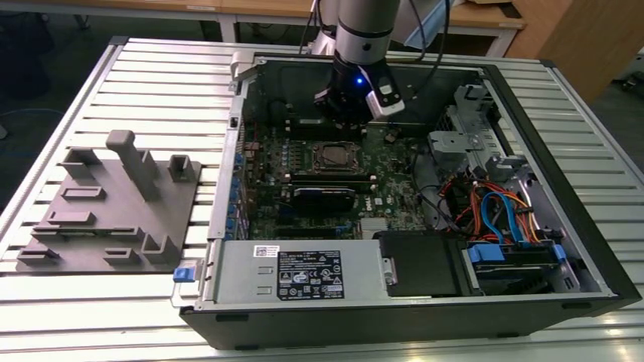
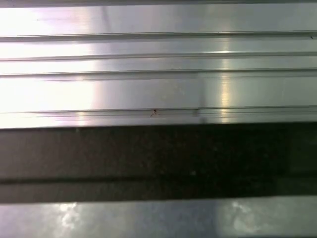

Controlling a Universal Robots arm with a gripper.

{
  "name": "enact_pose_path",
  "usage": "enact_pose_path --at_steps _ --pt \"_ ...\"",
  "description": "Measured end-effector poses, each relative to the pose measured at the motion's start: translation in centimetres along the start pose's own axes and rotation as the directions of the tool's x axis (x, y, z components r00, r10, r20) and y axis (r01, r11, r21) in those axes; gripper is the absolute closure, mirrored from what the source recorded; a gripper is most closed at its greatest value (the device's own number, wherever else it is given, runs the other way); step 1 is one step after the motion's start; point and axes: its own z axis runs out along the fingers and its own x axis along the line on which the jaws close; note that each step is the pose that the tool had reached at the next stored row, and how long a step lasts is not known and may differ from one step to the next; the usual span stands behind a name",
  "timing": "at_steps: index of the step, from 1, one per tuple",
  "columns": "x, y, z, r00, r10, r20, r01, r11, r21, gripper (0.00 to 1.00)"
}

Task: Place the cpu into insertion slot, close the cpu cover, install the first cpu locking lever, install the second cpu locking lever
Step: 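Install the second cpu locking lever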

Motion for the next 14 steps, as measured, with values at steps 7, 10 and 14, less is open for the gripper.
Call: enact_pose_path --at_steps 7,10,14 --pt "-0.06 -1.37 -0.09 1.0000 0.000 -0.0001 0.000 1.0000 0.0001 0.90" --pt "-0.06 -1.37 -0.10 1.0000 0.000 0.0001 0.000 1.0000 -0.0002 0.90" --pt "-0.06 -1.37 -0.24 1.0000 0.000 0.0000 0.000 1.0000 0.0000 0.90"
